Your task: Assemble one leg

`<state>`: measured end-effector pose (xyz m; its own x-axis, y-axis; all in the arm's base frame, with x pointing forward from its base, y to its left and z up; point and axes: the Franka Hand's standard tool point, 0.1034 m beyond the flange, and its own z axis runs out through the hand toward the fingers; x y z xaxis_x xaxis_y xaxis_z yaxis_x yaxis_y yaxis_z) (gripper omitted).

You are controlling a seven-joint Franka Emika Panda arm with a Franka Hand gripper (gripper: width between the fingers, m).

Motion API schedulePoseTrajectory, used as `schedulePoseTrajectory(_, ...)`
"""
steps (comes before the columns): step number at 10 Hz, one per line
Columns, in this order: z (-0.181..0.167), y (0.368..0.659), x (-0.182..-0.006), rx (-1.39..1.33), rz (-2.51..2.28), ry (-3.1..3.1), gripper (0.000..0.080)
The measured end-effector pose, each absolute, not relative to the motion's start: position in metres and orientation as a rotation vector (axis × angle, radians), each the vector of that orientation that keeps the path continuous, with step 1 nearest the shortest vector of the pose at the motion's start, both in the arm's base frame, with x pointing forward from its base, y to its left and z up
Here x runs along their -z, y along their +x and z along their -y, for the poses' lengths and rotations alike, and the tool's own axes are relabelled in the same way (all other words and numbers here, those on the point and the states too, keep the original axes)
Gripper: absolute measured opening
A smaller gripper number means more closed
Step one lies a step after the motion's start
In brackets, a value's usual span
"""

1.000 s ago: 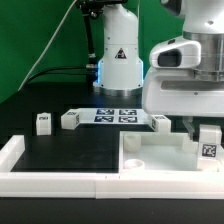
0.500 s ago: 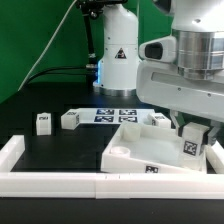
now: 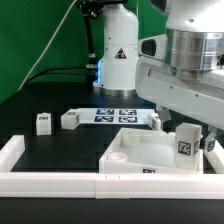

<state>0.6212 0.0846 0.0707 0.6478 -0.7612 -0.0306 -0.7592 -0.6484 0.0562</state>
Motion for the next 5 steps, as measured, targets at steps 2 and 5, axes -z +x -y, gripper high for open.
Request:
schedulePoseTrajectory(2, -0.0846, 0.6211, -0.0704, 0.08, 1.3, 2.817, 0.0642)
schedulePoseTrajectory(5, -0.0846, 0.6209, -0.0699, 0.081, 1.3, 2.816, 0.0649)
